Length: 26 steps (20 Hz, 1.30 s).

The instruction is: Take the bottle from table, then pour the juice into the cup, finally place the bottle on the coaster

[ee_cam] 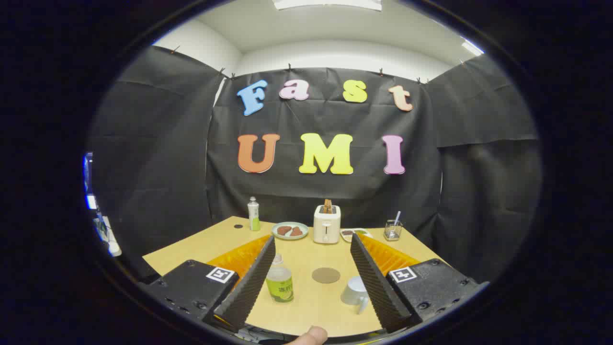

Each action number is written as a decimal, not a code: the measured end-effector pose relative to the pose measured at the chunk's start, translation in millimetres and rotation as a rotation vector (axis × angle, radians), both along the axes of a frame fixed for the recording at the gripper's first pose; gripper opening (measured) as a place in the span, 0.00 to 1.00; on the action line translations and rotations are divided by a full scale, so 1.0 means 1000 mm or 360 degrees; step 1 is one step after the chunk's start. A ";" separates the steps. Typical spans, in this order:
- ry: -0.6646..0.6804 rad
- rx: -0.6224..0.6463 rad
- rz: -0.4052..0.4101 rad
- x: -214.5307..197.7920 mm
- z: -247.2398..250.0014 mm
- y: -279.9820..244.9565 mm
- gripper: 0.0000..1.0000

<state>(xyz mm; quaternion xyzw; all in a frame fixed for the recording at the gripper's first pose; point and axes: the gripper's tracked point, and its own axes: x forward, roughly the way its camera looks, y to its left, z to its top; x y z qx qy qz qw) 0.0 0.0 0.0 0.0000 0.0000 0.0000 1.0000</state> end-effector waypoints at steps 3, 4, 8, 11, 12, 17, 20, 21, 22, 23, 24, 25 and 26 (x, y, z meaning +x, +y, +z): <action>-0.0003 0.0006 -0.0001 0.000 0.000 0.002 1.00; 0.0002 0.0009 -0.0004 0.000 -0.001 0.003 1.00; 0.0005 0.0021 0.0007 0.001 -0.003 0.008 1.00; 0.0014 0.0022 0.0007 0.003 -0.004 0.011 1.00; 0.0015 0.0020 0.0005 0.004 -0.007 0.012 1.00; 0.0020 0.0035 -0.0001 0.014 -0.015 0.019 1.00; 0.0040 0.0040 -0.0009 0.023 -0.030 0.023 1.00; 0.0044 0.0040 -0.0016 0.025 -0.034 0.025 1.00; 0.0055 0.0040 -0.0018 0.029 -0.041 0.028 1.00; 0.0067 0.0041 -0.0014 0.033 -0.048 0.032 1.00; 0.0078 0.0046 -0.0012 0.037 -0.055 0.036 1.00; 0.0091 0.0050 -0.0007 0.041 -0.062 0.040 1.00; 0.0099 0.0062 0.0002 0.045 -0.069 0.044 1.00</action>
